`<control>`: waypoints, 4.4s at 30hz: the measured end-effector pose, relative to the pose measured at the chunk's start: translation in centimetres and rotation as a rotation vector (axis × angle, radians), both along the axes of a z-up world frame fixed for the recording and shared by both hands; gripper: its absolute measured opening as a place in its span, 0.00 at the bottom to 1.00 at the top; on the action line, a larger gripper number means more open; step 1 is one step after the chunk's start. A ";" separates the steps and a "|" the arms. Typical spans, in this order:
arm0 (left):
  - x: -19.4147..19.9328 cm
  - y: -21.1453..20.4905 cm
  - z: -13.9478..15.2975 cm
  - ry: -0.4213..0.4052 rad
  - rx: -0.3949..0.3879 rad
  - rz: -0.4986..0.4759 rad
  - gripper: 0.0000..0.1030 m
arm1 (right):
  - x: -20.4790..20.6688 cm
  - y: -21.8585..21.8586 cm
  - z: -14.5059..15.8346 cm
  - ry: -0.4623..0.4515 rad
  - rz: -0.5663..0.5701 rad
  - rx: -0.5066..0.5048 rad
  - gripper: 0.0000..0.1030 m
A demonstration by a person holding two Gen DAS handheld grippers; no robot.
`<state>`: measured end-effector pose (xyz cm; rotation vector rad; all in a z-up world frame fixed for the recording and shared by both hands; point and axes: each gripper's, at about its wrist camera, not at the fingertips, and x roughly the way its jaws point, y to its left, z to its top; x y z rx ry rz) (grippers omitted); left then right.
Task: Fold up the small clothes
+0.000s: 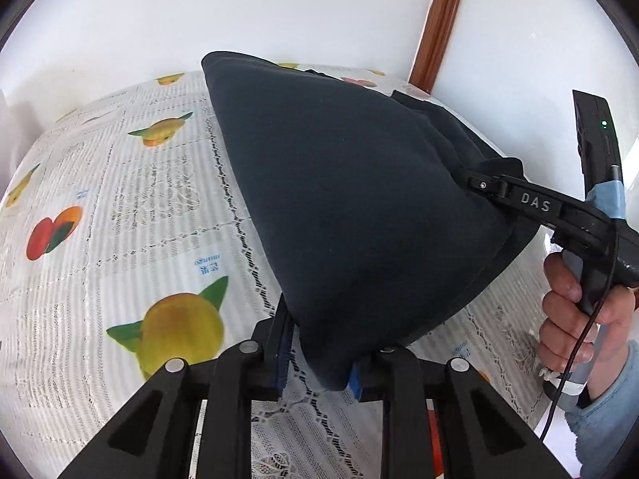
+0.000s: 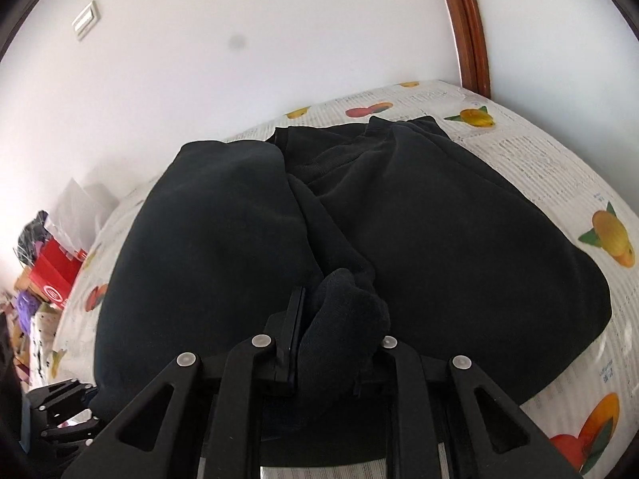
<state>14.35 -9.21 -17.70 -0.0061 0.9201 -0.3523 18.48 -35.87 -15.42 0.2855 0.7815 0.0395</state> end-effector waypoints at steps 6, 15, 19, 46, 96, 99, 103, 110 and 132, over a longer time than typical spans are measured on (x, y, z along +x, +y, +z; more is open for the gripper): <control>0.3 3.4 0.7 0.005 -0.039 0.059 0.15 | 2.2 2.4 0.2 0.034 0.035 0.019 0.17; 1.0 12.2 0.3 0.037 -0.034 0.207 0.13 | 5.9 11.4 0.3 0.051 0.185 -0.003 0.17; 1.0 14.3 0.0 0.043 -0.044 0.249 0.13 | 6.7 14.4 0.2 0.048 0.219 -0.015 0.17; 2.6 10.0 -0.5 -0.003 0.102 0.265 0.65 | 4.8 13.6 4.8 -0.104 0.262 0.003 0.15; 3.6 7.1 -0.4 0.008 0.117 0.248 0.67 | 0.5 0.2 0.5 -0.045 0.077 0.054 0.11; 3.7 7.5 -0.3 0.028 0.114 0.244 0.66 | -0.4 0.5 1.6 -0.045 0.063 -0.014 0.18; 2.9 8.5 -0.5 0.042 0.104 0.247 0.66 | -2.1 0.7 2.7 -0.048 0.082 -0.074 0.20; -0.4 8.1 0.6 0.063 0.100 0.220 0.64 | -3.1 0.6 2.6 -0.001 0.090 -0.125 0.27; 1.7 9.3 0.5 0.055 0.036 0.194 0.70 | 15.0 1.4 3.6 0.167 0.193 -0.074 0.39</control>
